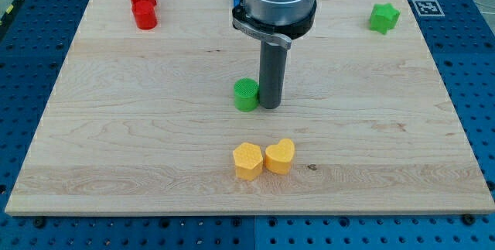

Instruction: Move the green circle near the yellow hexagon

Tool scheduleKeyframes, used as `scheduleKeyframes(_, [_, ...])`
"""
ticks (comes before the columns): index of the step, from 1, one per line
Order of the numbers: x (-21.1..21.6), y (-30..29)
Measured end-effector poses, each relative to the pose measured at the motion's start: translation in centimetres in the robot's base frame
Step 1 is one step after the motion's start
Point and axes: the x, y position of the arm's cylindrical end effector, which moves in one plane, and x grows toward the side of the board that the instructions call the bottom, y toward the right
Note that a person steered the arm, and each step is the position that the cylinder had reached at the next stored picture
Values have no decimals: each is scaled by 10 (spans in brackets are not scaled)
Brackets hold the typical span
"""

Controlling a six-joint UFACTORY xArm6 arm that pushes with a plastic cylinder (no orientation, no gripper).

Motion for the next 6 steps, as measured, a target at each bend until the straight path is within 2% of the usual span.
scheduleKeyframes(1, [-57,-4])
scheduleKeyframes(2, [-47,-24])
scheduleKeyframes(3, [-4,-25])
scheduleKeyframes(6, [18,-26])
